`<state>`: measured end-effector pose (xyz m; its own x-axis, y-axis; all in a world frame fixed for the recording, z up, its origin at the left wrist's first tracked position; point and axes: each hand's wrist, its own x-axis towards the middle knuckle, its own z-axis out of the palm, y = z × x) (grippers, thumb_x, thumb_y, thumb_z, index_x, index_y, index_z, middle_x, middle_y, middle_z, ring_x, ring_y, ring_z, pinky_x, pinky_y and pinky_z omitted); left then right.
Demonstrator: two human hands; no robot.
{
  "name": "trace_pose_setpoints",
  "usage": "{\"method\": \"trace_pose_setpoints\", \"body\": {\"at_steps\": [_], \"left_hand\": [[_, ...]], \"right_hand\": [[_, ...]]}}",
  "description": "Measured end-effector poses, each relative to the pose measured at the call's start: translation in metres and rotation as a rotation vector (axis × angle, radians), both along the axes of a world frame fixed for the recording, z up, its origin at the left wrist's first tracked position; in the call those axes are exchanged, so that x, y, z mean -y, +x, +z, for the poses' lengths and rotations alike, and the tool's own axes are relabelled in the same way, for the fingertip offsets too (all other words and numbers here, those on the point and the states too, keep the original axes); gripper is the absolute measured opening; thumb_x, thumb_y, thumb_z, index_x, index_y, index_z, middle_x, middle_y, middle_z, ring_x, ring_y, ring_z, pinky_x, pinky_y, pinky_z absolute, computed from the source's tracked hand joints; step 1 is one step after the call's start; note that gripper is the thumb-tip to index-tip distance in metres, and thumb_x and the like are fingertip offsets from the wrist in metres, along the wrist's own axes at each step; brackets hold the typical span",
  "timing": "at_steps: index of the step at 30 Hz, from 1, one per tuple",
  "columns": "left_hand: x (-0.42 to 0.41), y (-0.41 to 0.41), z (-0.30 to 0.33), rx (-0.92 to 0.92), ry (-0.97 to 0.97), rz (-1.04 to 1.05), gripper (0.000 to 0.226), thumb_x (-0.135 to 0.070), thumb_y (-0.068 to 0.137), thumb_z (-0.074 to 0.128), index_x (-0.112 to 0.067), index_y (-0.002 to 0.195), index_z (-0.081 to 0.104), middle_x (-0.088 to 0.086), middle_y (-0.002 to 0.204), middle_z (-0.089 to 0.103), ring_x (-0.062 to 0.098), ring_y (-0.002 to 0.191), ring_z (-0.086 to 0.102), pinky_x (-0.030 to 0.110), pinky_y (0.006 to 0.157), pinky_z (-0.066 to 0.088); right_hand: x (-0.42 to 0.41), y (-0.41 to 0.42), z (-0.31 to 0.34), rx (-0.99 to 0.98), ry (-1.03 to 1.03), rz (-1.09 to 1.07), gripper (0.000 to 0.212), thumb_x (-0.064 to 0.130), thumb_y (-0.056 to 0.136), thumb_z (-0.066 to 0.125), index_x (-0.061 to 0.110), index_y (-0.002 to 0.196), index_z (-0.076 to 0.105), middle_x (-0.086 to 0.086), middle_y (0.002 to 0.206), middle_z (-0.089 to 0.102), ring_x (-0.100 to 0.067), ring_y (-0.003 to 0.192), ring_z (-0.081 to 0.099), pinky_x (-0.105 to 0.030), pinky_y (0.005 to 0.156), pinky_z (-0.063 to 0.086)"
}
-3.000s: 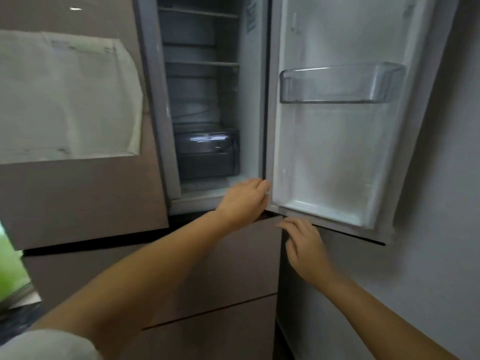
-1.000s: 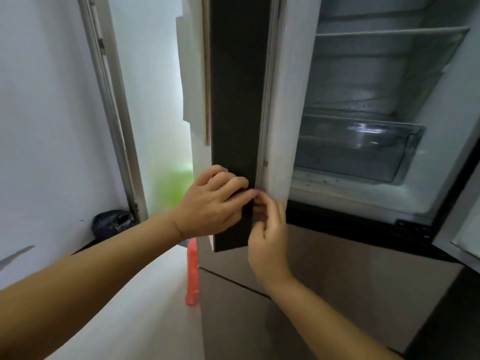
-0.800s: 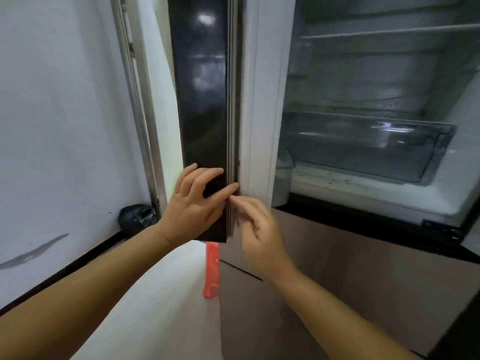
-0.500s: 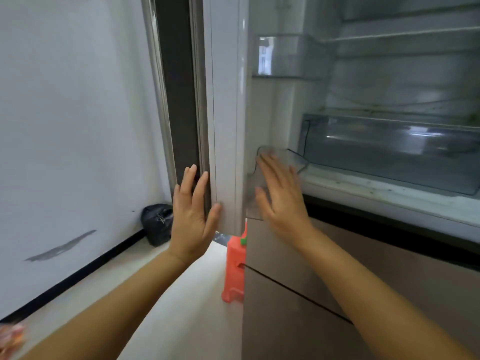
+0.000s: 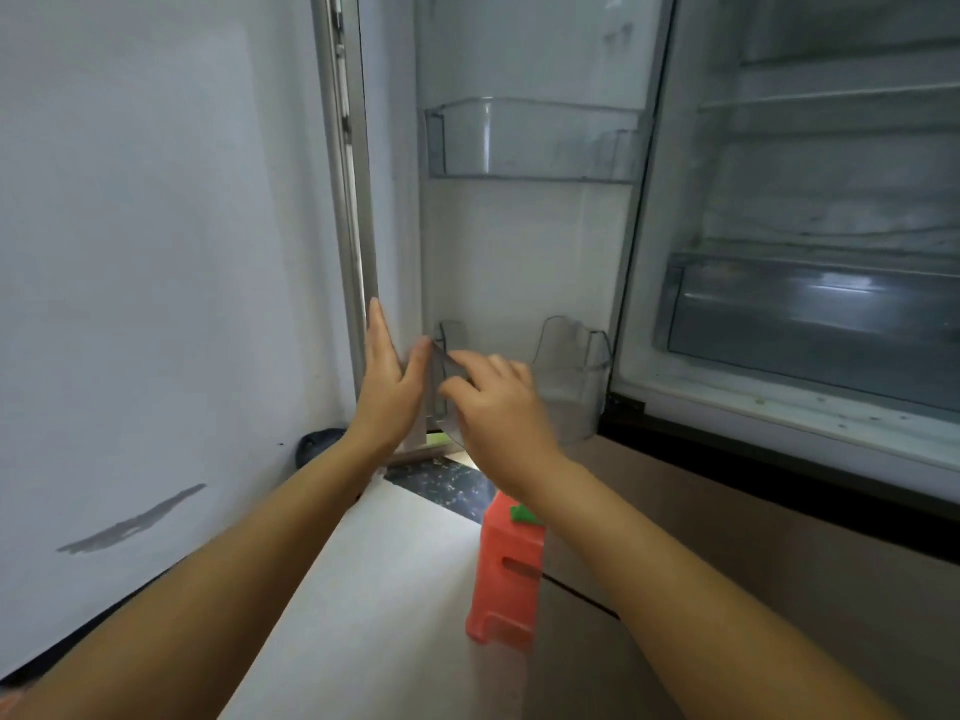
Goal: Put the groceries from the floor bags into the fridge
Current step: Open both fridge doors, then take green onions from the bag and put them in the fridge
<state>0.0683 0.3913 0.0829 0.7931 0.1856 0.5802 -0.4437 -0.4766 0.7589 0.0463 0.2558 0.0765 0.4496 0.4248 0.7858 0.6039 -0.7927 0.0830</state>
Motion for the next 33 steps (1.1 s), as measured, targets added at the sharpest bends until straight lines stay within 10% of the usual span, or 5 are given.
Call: {"method": "trace_pose_setpoints", "body": {"at_steps": [14,20,23,33], "left_hand": [[-0.017,0.003,0.009,-0.234,0.086,0.011,0.065,-0.030,0.102,0.033,-0.015,0.151,-0.006,0.012,0.158,0.016,0.024,0.145,0.020,0.036,0.117,0.017],[-0.025,-0.092,-0.040,-0.380,0.024,0.094,0.051,-0.027,0.102,0.033,-0.014,0.149,0.019,0.008,0.151,0.033,0.018,0.137,0.034,0.028,0.110,0.025],[-0.053,-0.146,-0.063,-0.459,0.070,0.197,0.040,-0.026,0.102,0.034,-0.012,0.139,0.038,0.006,0.124,0.053,0.015,0.113,0.048,0.019,0.087,0.032],[-0.235,-0.337,-0.184,-0.779,0.005,0.508,0.035,-0.035,0.098,0.039,-0.018,0.125,0.053,0.009,0.114,0.063,0.021,0.102,0.060,0.039,0.095,0.047]], "right_hand": [[-0.020,0.010,0.010,-0.204,-0.174,-0.058,0.031,-0.007,0.060,0.070,0.003,0.089,0.065,-0.026,0.127,0.054,-0.039,0.107,0.055,-0.042,0.089,0.041],[-0.026,-0.005,0.001,-0.139,-0.158,-0.022,0.052,-0.009,0.073,0.052,0.009,0.122,0.052,-0.020,0.154,0.020,-0.034,0.145,0.015,-0.052,0.115,-0.002],[-0.054,-0.039,-0.043,-0.197,-0.183,0.117,0.047,0.000,0.068,0.062,0.009,0.114,0.059,-0.020,0.143,0.042,-0.034,0.137,0.036,-0.061,0.111,0.014],[-0.197,-0.156,-0.163,-0.584,-0.433,0.532,0.044,0.017,0.097,0.041,0.017,0.140,0.039,-0.002,0.149,0.037,-0.021,0.130,0.042,-0.033,0.105,0.036]]}}
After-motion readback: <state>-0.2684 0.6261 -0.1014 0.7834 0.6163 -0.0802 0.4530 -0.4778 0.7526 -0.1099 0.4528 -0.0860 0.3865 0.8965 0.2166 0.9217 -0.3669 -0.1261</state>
